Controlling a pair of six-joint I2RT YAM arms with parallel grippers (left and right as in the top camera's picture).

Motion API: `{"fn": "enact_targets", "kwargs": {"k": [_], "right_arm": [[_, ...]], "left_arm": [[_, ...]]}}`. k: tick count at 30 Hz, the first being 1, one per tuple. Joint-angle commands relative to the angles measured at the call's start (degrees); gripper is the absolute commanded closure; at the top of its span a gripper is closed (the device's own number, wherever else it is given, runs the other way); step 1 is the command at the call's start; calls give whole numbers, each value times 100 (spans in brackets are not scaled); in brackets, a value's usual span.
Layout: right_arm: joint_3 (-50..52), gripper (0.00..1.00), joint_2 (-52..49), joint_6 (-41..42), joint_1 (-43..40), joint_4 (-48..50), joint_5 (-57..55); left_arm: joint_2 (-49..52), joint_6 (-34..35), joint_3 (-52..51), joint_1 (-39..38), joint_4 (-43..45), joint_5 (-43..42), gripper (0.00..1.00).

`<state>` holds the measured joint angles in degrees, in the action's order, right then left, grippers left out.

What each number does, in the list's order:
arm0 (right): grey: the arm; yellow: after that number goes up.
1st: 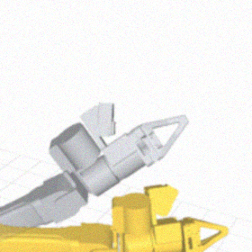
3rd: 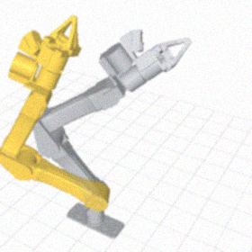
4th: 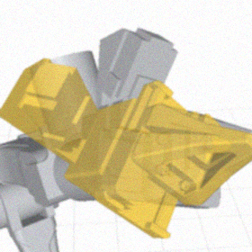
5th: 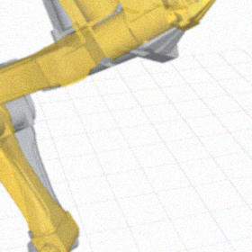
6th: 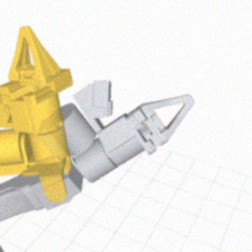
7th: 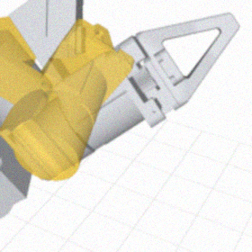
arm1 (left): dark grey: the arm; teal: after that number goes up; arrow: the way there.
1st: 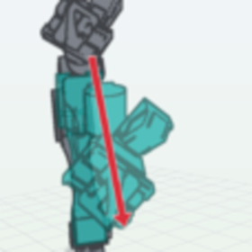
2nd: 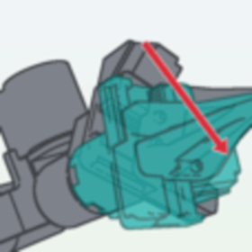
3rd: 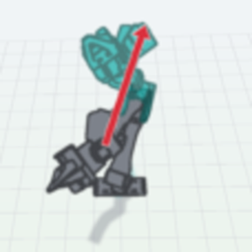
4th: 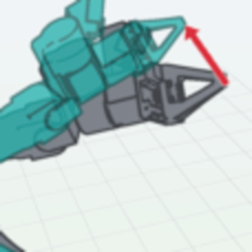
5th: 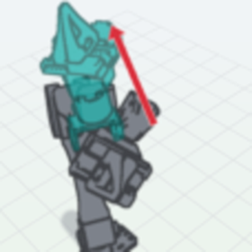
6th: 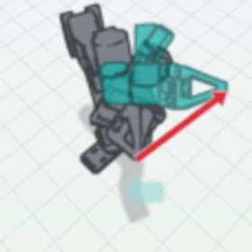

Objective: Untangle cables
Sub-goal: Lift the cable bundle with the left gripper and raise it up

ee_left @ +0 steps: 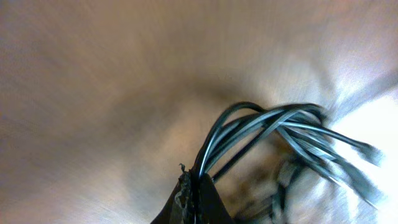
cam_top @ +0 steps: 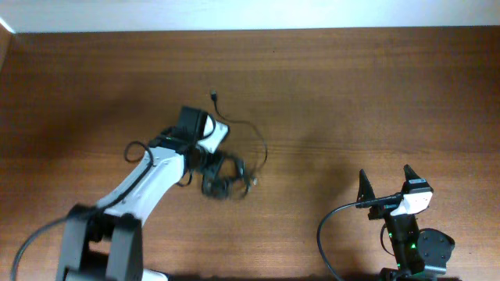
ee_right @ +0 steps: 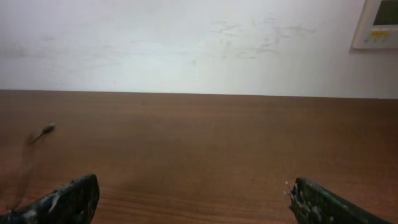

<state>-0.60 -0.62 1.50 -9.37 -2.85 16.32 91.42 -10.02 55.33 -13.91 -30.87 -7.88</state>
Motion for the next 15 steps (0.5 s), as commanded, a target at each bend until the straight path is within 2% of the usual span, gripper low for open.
{"fn": "enact_targets", "kwargs": {"k": [1, 5, 11, 15], "right_arm": [[26, 1, 44, -2, 39, -37, -48], [26, 1, 44, -2, 39, -37, -48], [26, 1, 44, -2, 39, -37, -48], [26, 1, 44, -2, 39, -37, -48]], "left_arm": [[-802, 444, 575, 2, 251, 24, 100], [-1515, 446, 634, 2, 380, 22, 100], [-2079, 459, 634, 2, 323, 22, 100], [-2159, 1073, 634, 4, 457, 24, 100]]}}
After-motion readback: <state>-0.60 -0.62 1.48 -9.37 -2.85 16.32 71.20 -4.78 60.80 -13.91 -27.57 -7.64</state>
